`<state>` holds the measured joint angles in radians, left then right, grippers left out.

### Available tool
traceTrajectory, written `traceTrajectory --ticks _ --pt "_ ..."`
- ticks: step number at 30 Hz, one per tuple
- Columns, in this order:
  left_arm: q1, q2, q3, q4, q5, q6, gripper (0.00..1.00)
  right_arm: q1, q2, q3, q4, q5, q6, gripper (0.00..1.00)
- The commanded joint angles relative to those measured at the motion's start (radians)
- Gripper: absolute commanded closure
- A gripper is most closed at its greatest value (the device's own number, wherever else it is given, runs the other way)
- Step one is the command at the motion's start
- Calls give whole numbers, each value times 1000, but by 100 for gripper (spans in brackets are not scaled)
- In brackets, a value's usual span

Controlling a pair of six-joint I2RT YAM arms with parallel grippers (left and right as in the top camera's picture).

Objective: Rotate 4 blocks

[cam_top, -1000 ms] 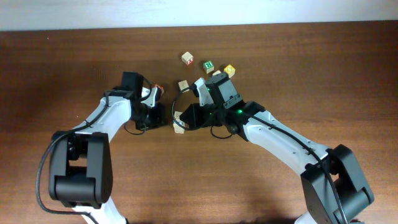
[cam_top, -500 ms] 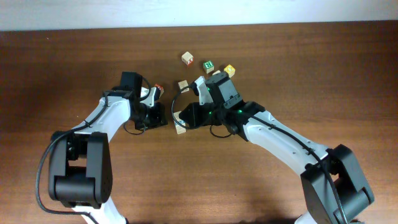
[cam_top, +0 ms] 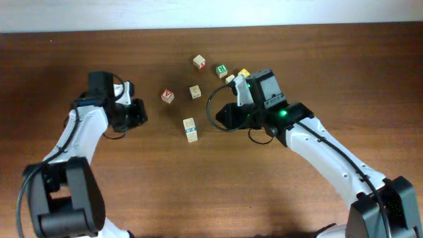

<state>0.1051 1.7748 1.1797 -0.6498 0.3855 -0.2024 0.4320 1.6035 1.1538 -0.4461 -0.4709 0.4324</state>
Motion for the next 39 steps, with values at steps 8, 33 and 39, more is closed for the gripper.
traceTrajectory --ticks 8,33,39 --pt "44 -87 6 -47 -360 17 82 -88 -27 -3 -217 624 -385 64" --pt "44 -87 6 -47 -360 16 1 -87 -48 -3 -200 745 -395 1" --pt "44 -87 6 -47 -360 16 1 -143 -348 -8 -110 744 -488 1"
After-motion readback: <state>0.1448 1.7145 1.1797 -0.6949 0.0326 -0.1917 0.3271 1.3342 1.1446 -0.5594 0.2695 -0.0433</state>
